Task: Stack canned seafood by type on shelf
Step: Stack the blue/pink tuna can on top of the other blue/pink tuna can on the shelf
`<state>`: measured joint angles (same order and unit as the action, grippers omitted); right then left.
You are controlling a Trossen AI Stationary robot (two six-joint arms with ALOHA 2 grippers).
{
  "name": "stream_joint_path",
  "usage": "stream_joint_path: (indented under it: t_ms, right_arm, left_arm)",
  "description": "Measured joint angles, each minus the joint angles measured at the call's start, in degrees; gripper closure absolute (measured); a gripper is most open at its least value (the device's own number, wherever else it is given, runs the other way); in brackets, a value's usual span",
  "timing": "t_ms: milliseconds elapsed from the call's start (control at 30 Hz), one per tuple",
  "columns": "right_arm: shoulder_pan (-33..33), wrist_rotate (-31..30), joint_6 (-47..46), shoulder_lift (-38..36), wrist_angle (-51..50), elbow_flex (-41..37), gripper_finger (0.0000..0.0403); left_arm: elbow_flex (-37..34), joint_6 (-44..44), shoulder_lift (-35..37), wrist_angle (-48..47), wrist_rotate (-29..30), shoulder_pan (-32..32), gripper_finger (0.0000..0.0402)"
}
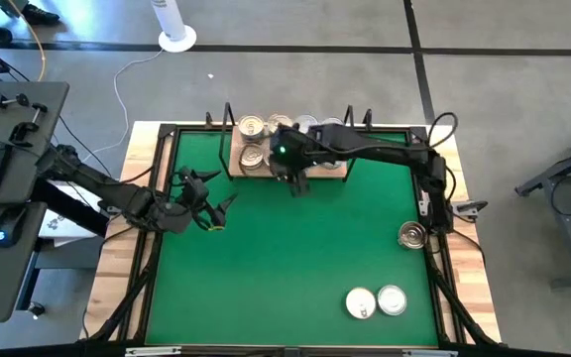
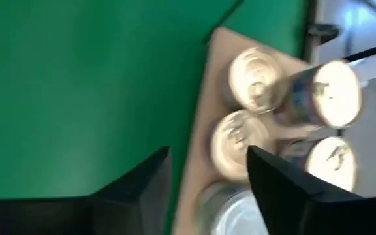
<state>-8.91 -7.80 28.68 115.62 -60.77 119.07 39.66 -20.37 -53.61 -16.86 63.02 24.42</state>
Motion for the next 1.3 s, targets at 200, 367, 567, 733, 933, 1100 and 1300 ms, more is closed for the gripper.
stream_joint_path:
  t_ms: [200, 367, 567, 733, 933, 1100, 1300]
  right_arm:
    - [7.52, 0.64, -5.54, -4.52, -6.94, -1.83, 0.0288]
    - [13.80, 0.33, -10.64, -14.69, -1.56, -16.72, 0.0357]
    - [22.62, -0.65, -26.24, -29.00, 10.11, -38.50, 0.0398]
    - [34.08, -0.56, -43.94, -32.91, 13.82, -45.44, 0.0394]
    - [46.05, 2.89, -66.48, -30.43, 13.39, -47.81, 0.0401]
    - [52.85, 1.55, -77.63, -27.37, 13.45, -48.00, 0.0402]
    - [58.11, -1.51, -87.12, -23.85, 13.58, -48.02, 0.0402]
  left_arm:
    - [-0.02, -1.34, -3.22, 0.02, 1.38, 2.35, 0.0041]
    - [-0.04, -4.19, -6.69, 0.16, 2.93, 4.00, 0.0041]
    - [-0.04, -15.33, -11.91, 0.27, 4.93, 4.65, 0.0041]
    - [-0.07, -21.18, -16.51, 0.39, 2.29, 4.18, 0.0041]
    - [-0.09, -20.01, -22.27, 3.37, -1.71, 4.20, 0.0041]
    - [-0.09, -16.82, -27.06, 9.81, -5.75, 4.24, 0.0041]
    - [-0.09, -14.23, -32.22, 17.96, -7.79, 4.92, 0.0041]
